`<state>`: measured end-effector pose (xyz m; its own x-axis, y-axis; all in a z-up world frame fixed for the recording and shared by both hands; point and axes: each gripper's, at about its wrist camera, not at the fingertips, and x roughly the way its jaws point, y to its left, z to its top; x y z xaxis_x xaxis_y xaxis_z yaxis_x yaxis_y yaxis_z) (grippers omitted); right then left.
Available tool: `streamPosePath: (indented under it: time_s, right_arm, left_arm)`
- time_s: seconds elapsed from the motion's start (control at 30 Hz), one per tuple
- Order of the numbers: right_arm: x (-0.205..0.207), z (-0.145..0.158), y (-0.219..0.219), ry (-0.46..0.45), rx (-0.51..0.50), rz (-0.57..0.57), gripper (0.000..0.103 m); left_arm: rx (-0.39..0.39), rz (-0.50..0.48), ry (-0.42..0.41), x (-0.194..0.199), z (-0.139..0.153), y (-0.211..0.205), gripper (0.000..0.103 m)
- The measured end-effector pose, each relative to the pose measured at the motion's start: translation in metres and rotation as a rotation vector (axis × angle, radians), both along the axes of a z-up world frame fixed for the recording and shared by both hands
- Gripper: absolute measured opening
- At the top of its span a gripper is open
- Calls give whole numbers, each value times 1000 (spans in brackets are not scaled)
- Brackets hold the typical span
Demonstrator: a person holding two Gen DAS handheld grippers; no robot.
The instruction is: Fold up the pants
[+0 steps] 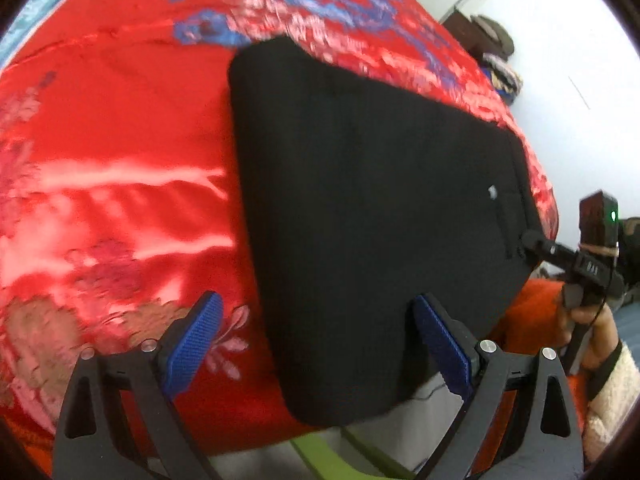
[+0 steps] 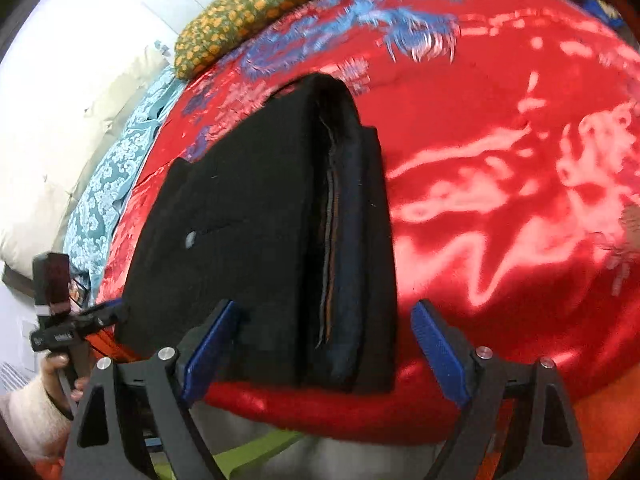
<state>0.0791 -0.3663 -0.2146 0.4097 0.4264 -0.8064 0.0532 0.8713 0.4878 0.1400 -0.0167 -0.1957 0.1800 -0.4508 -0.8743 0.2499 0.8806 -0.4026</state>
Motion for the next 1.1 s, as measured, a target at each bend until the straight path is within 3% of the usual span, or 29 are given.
streamPosePath:
  time_s: [0.03,0.1,0.13,0.2,0.23,0.27,0.43,0.6,0.8,0.9,0.93,0.97,1.0,1.03,1.1]
  right_arm:
    - [3,-6,-1,8,26,0,96]
    - [6,-8,-1,6,38,11,95]
    - [7,-8,0,11,35,25,86]
    - [8,-7,2,17,98,73,61]
    - [8,-7,2,14,99,76,55]
    - [8,-5,5,6,100,91,52]
    - [2,20,20,-86,88,114,42]
    - [4,52,29,-182,167,119,39]
    - [40,94,58,-291,222,152,39]
    - [69,104,73,-331,209,152,39]
    - [77,103,77,-331,191,145,41]
    - [86,97,81,-318,160,140,43]
    - [93,88,83,-292,138,136,52]
    - [102,72,84,-227,80,112,67]
    - [104,59,83,-168,-37,74,89]
  left_arm:
    - [-2,-3,17,3,-5,-2,100]
    - [-21,9,21,5,-6,-1,100]
    - [-29,11,19,5,-5,-1,90]
    - [-81,-11,-3,1,1,-3,58]
    - [-66,-11,-25,-1,3,-3,52]
    - [-60,-10,-41,-2,6,-3,38]
    - [-51,16,-127,-3,39,-3,27]
    - [-98,42,-216,10,79,10,25]
    - [-82,99,-328,35,113,37,25]
    - [-69,155,-367,52,114,50,26]
    - [-39,170,-369,56,109,55,32]
    - [6,190,-360,60,100,58,37]
    - [80,216,-338,63,87,60,48]
    - [150,231,-315,64,76,61,56]
    - [259,237,-293,57,61,61,61]
